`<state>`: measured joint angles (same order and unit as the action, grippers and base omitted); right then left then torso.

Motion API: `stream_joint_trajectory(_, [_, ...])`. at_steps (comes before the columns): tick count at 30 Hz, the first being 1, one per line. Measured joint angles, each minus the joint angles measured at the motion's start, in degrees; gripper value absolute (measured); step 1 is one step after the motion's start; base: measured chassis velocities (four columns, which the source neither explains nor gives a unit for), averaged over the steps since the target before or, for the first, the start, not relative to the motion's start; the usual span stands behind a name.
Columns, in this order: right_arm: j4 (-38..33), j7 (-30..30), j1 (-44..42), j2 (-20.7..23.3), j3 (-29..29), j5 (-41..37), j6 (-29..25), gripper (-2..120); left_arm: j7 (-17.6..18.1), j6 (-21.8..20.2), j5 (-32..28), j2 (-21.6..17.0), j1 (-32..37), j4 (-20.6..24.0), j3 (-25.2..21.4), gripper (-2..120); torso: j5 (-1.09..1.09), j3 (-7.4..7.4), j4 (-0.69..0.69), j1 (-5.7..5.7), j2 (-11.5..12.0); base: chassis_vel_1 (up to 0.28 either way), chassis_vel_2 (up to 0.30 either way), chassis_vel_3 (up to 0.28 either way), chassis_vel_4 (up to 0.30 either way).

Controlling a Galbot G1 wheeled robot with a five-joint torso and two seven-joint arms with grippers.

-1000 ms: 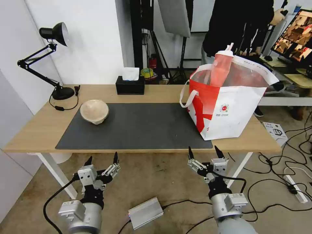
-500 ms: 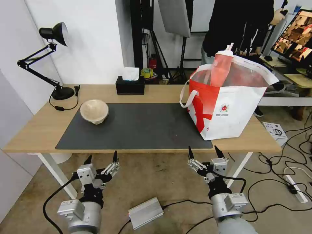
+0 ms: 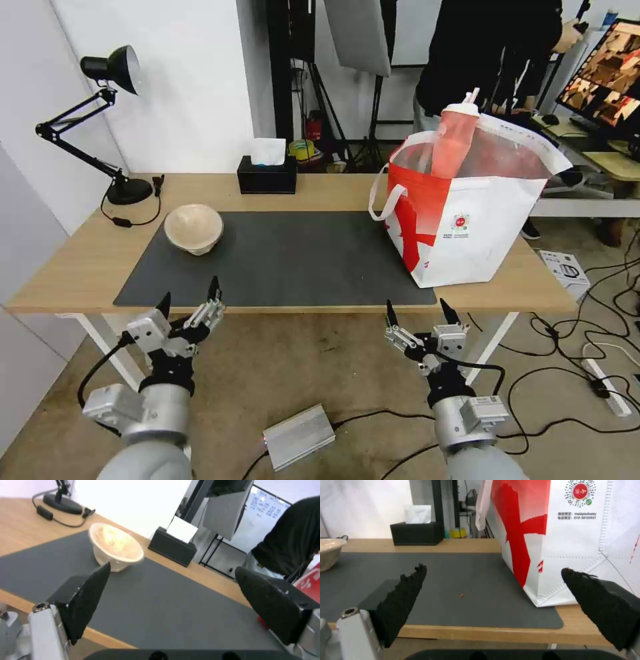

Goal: Pick up the trash from the table and place it into the takeout bag.

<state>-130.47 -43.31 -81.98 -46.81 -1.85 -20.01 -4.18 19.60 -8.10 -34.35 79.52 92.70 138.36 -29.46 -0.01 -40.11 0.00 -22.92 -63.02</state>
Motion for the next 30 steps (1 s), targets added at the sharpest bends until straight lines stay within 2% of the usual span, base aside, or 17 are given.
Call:
stream_joint_trajectory(3, [0.0,0.01,0.0,0.0,0.0,-0.01,0.0,100,2.1,-0.49,-5.94,-0.97,-2.21,-0.74,-0.64,100,0.0,0.0,0.0,0.0,0.0,0.0,0.0,0.0,0.0])
stream_joint_trajectory(13, [0.0,0.02,0.0,0.0,0.0,-0.01,-0.02,100,5.21,-0.74,-13.95,-1.95,-5.59,-1.96,-0.73,100,0.01,0.0,0.0,0.0,0.0,0.0,0.0,0.0,0.0])
stream_joint_trajectory(20, [0.0,0.03,0.0,0.0,0.0,-0.01,-0.04,100,8.93,-1.43,-21.55,-3.32,-9.03,-3.08,-1.18,100,0.0,0.0,0.0,0.0,0.0,0.0,0.0,0.0,0.0])
stream_joint_trajectory(22, [0.0,0.03,0.0,0.0,0.0,-0.01,-0.04,100,11.42,-1.53,-25.31,-3.96,-10.75,-3.77,-1.39,100,0.0,0.0,0.0,0.0,0.0,0.0,0.0,0.0,0.0])
stream_joint_trajectory(27, [0.0,0.03,0.0,0.0,0.0,-0.01,-0.04,100,12.71,-1.54,-27.32,-4.68,-12.65,-4.96,-1.65,100,0.0,0.0,0.0,0.0,0.0,0.0,0.0,0.0,0.0])
stream_joint_trajectory(30, [0.0,0.03,0.0,0.0,0.0,-0.01,-0.04,100,15.77,-1.56,-31.71,-6.19,-16.26,-6.76,-2.02,100,0.0,0.0,0.0,0.0,0.0,0.0,0.0,0.0,0.0])
